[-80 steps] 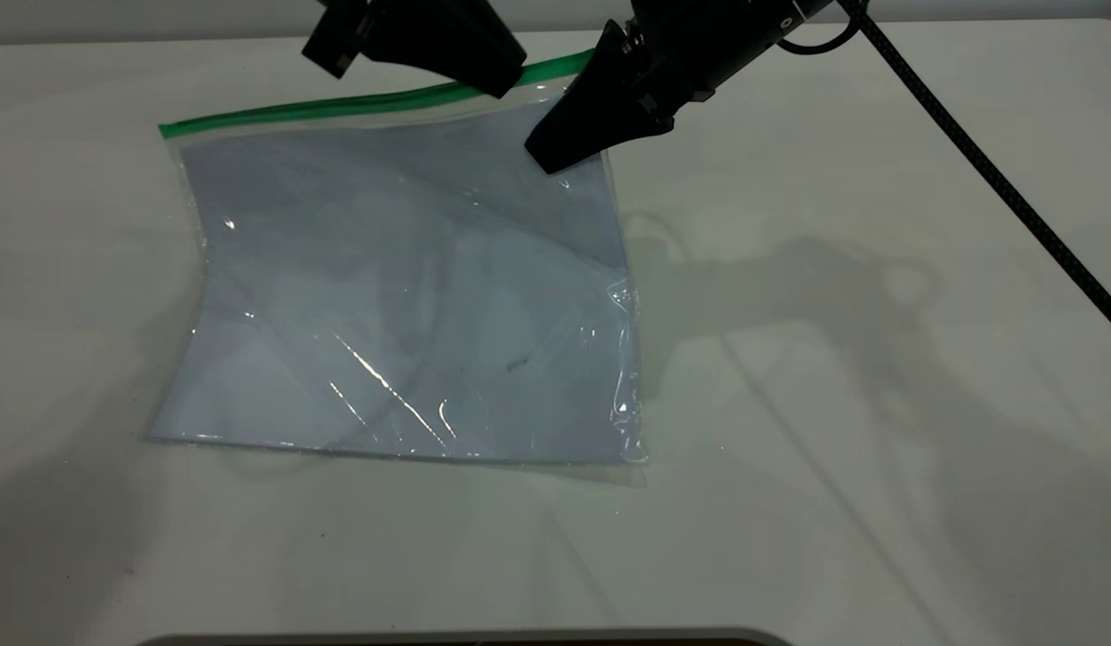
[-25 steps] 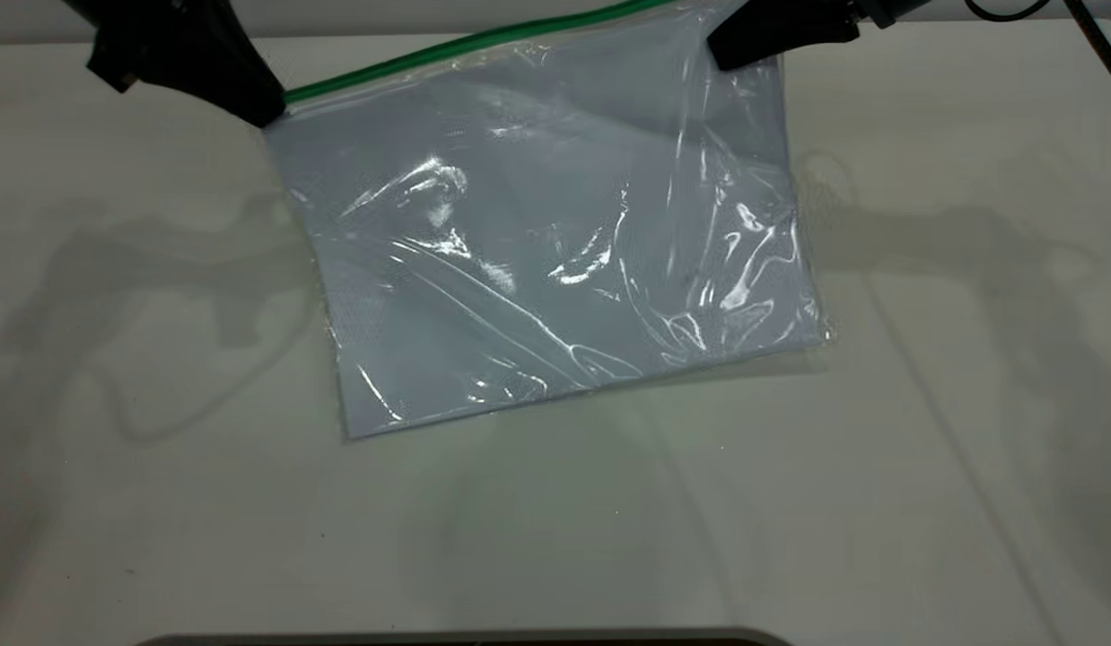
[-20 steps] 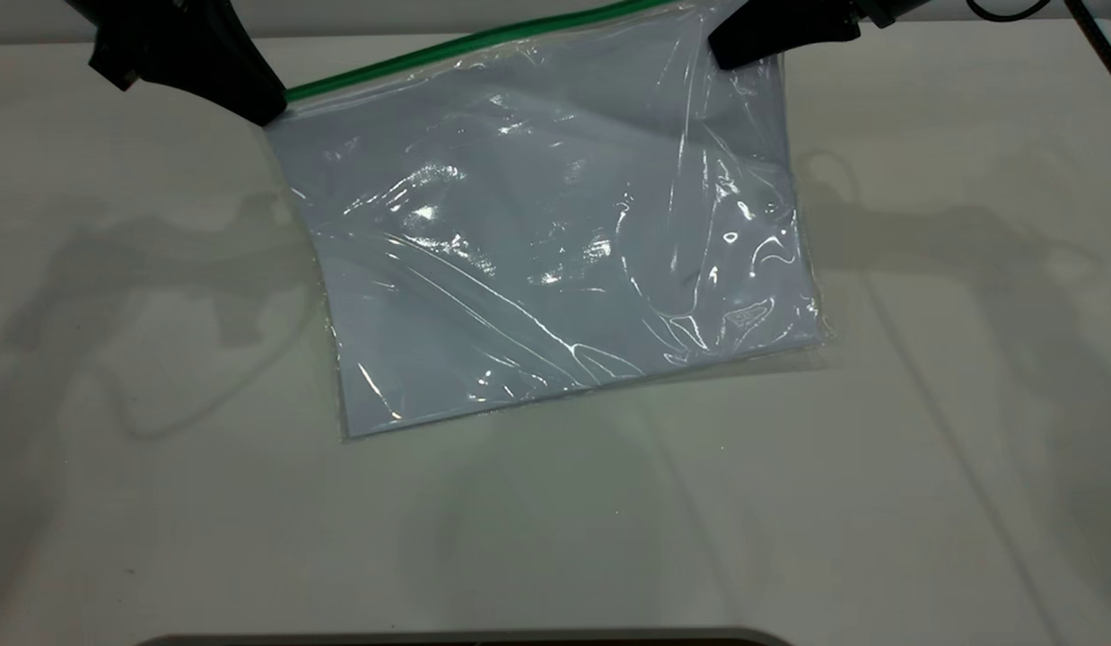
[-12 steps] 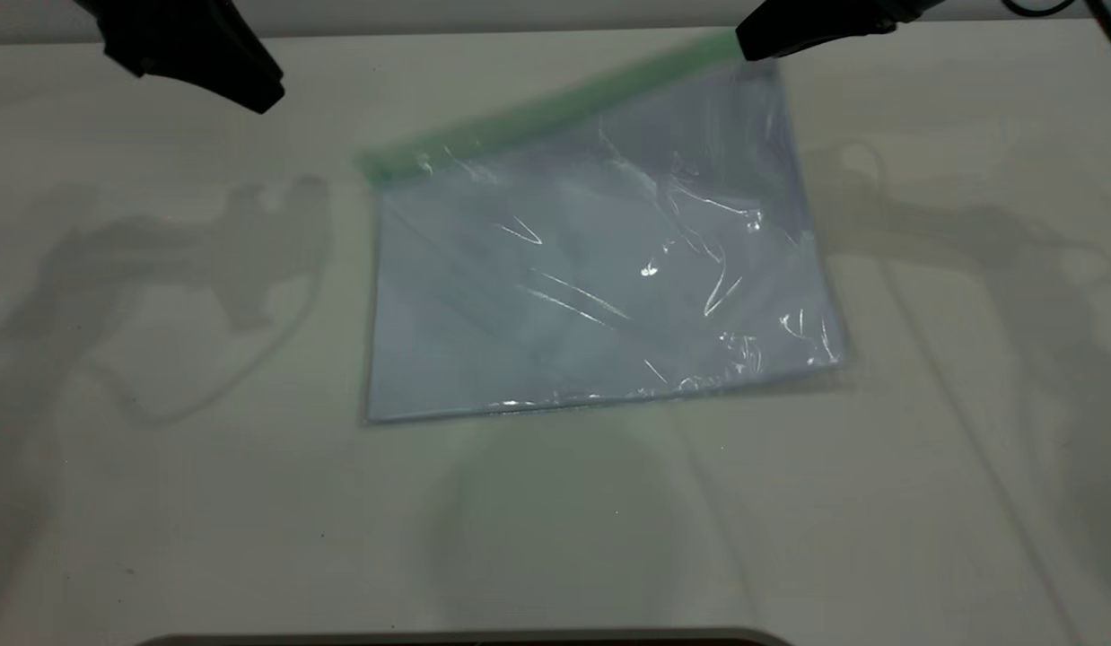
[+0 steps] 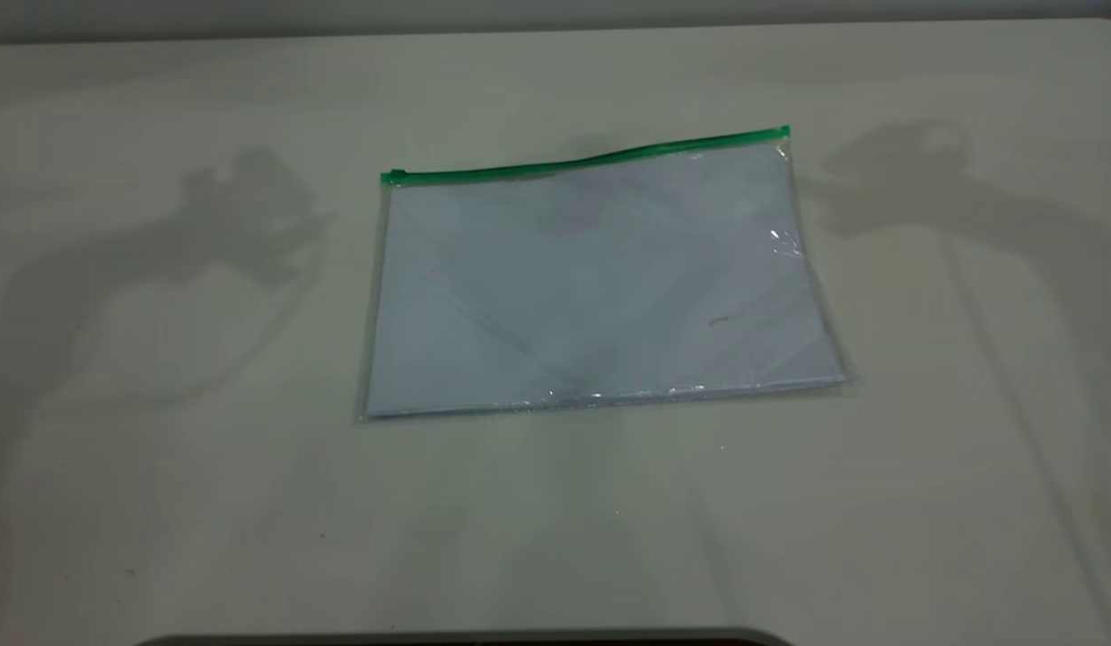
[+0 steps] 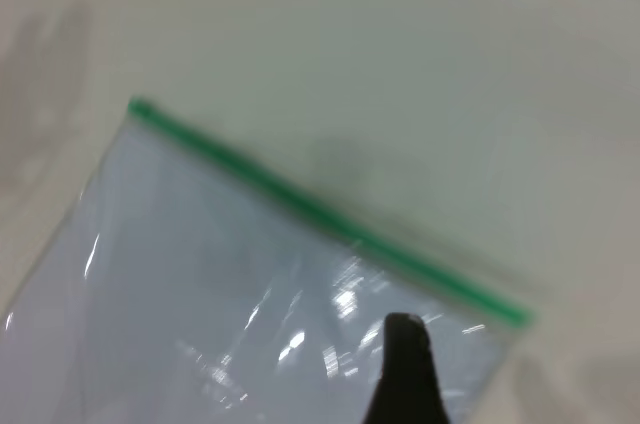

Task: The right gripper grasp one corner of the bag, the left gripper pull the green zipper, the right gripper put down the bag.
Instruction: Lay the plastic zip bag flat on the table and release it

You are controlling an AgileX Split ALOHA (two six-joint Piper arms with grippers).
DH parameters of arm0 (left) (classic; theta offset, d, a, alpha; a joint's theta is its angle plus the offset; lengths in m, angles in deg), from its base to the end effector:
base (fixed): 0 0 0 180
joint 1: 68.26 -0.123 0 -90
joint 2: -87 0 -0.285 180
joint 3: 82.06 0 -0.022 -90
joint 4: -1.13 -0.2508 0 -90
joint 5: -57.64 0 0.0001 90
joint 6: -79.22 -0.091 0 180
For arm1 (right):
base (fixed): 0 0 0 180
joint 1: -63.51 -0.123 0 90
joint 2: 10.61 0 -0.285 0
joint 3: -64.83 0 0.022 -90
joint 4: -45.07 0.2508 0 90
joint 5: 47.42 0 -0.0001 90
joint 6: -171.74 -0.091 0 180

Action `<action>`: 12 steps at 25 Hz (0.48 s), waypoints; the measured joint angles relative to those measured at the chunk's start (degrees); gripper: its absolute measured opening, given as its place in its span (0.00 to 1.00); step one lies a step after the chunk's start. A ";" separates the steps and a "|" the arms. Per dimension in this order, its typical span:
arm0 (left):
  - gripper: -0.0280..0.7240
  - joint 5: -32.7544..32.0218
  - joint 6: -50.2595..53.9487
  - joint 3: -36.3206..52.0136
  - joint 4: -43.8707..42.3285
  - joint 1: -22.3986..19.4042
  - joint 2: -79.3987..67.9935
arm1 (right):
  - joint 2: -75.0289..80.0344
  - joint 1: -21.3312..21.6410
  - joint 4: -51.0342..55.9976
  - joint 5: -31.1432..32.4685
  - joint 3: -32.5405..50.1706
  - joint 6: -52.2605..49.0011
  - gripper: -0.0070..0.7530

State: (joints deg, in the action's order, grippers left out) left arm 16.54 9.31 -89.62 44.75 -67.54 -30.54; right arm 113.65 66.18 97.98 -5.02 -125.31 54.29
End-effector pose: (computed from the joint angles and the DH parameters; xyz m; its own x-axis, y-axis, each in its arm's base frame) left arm 0.4240 -0.0467 0.2465 -0.4913 0.5075 -0.7079 0.6835 0.7284 0.0478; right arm 0.4463 0.0282 0.2149 -0.6684 -0.2327 -0.7064 -0.5195 0.8258 0.2194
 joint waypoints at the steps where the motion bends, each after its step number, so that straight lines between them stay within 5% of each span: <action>1: 0.83 -0.12 3.85 0.00 -1.83 0.00 3.41 | -3.09 0.53 -3.61 1.36 -1.38 -4.18 0.81; 7: 0.82 -3.67 27.87 0.00 -17.96 0.00 22.43 | -21.26 1.86 -22.14 12.10 -6.80 -25.68 0.76; 12: 0.82 -8.59 40.10 0.00 -25.97 0.00 35.70 | -35.38 1.86 -27.68 20.67 -7.06 -31.89 0.75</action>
State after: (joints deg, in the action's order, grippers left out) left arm 7.95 49.41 -89.62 18.77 -67.54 5.16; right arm 78.27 68.05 70.30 15.65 -132.37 22.40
